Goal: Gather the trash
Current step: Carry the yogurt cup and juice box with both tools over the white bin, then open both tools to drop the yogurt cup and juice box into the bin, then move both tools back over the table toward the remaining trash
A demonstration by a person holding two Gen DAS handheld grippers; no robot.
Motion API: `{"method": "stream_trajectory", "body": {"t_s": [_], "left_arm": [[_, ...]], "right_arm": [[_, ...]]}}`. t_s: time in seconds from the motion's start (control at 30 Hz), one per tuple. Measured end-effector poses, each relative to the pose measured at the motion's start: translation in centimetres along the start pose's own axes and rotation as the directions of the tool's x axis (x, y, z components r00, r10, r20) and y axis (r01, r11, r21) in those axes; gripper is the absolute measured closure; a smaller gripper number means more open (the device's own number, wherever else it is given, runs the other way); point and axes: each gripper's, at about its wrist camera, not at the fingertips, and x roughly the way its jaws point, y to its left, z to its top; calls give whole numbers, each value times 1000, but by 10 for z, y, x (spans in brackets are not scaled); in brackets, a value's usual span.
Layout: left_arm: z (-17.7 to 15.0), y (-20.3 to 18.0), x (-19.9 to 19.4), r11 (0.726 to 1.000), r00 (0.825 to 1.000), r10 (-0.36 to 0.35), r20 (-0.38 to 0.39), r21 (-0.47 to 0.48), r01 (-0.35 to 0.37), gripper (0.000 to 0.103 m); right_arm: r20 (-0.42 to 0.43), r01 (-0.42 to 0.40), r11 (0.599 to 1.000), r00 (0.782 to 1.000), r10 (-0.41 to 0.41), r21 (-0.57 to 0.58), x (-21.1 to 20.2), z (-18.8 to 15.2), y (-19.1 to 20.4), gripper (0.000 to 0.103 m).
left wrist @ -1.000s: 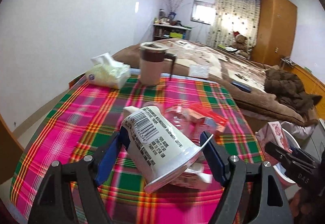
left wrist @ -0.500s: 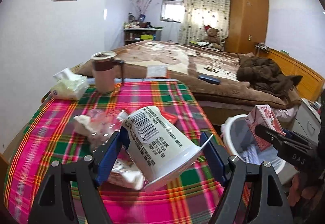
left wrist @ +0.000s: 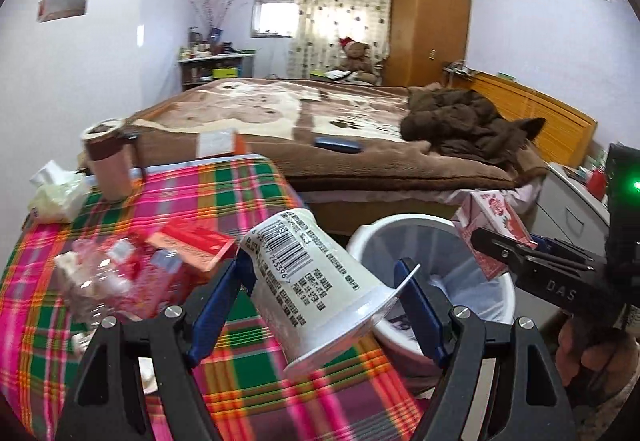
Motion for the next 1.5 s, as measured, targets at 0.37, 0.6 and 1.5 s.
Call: {"method": "stream_trajectory", "body": {"t_s": [0.37,0.6,1.5], "left_arm": [[-2,-52,42,994,993,-100,-68,37,102,23],[-4,-72,61,988,986,-130,-108,67,137,23],[-1,-48,43,994,992,-103,-78,12,104,13]], "right_arm": [[-80,63,998,995,-62,20,19,-3,-44,46],[-135,85,996,987,-83,9,33,-9,-61,46],[-104,85,996,991,-83,13,24,-5,-56,34]]}}
